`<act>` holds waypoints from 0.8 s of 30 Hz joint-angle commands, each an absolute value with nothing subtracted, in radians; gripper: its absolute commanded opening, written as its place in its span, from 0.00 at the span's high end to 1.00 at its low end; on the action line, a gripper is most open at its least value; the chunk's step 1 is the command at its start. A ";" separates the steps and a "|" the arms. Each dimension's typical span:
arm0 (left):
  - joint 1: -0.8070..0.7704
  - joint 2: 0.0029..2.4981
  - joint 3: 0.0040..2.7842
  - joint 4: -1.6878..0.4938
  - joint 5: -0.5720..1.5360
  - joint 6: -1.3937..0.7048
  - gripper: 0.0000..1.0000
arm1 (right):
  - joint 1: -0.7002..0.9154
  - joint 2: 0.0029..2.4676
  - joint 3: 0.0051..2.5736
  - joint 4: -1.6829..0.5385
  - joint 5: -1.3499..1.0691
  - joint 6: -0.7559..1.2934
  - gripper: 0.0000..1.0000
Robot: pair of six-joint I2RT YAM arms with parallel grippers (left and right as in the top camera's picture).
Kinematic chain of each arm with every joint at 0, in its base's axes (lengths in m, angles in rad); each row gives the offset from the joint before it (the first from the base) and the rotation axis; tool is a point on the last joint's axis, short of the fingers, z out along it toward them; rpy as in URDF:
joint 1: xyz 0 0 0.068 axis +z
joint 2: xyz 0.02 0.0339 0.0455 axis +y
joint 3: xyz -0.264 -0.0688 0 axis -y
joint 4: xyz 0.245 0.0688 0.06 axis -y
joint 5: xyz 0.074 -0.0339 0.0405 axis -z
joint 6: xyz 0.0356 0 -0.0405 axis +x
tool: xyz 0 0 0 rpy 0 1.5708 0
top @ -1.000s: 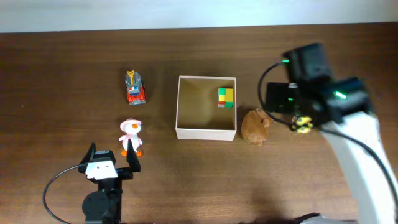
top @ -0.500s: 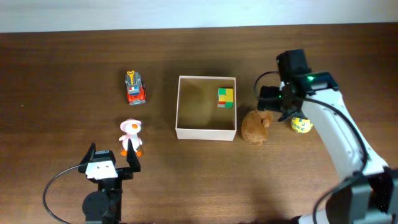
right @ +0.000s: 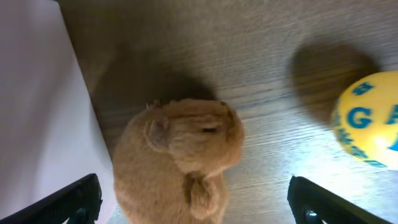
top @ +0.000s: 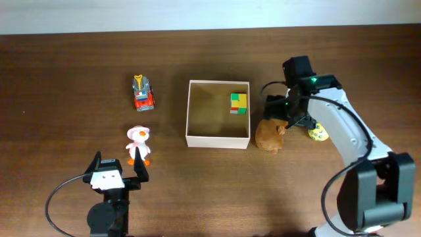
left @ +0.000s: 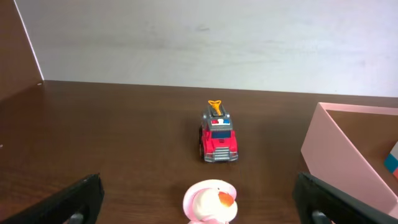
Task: Pack container
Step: 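Grasp the brown plush capybara with the right gripper and lift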
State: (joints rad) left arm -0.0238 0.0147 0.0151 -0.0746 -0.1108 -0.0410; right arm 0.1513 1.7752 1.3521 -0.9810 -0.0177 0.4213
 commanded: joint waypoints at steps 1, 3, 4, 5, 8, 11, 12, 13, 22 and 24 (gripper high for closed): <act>-0.019 0.007 0.009 -0.072 -0.101 -0.022 0.01 | 0.160 1.792 1.320 -0.975 -0.045 0.451 0.01; -0.019 0.007 0.009 -0.072 -0.101 -0.022 0.01 | 0.160 1.792 1.309 -0.973 -0.045 0.451 0.01; -0.019 0.007 0.009 -0.072 -0.101 -0.022 0.01 | 0.160 1.792 1.303 -0.971 -0.045 0.451 0.01; -0.019 0.007 0.009 -0.072 -0.101 -0.022 0.01 | 0.160 1.792 1.298 -0.970 -0.046 0.451 0.01; -0.019 0.007 0.009 -0.072 -0.101 -0.022 0.01 | 0.167 1.792 1.282 -0.960 -0.046 0.451 0.01; -0.019 0.007 0.009 -0.072 -0.101 -0.022 0.01 | 0.185 1.792 1.256 -0.934 -0.046 0.451 0.01; -0.019 0.007 0.009 -0.072 -0.101 -0.022 0.01 | 0.191 1.792 1.247 -0.925 -0.049 0.451 0.01; -0.019 0.007 0.009 -0.072 -0.101 -0.022 0.01 | 0.193 1.792 1.240 -0.917 -0.051 0.451 0.01; -0.019 0.007 0.009 -0.072 -0.101 -0.022 0.01 | 0.203 1.792 1.202 -0.855 -0.053 0.451 0.01; -0.019 0.007 0.009 -0.072 -0.101 -0.022 0.01 | 0.203 1.792 1.200 -0.850 -0.053 0.451 0.01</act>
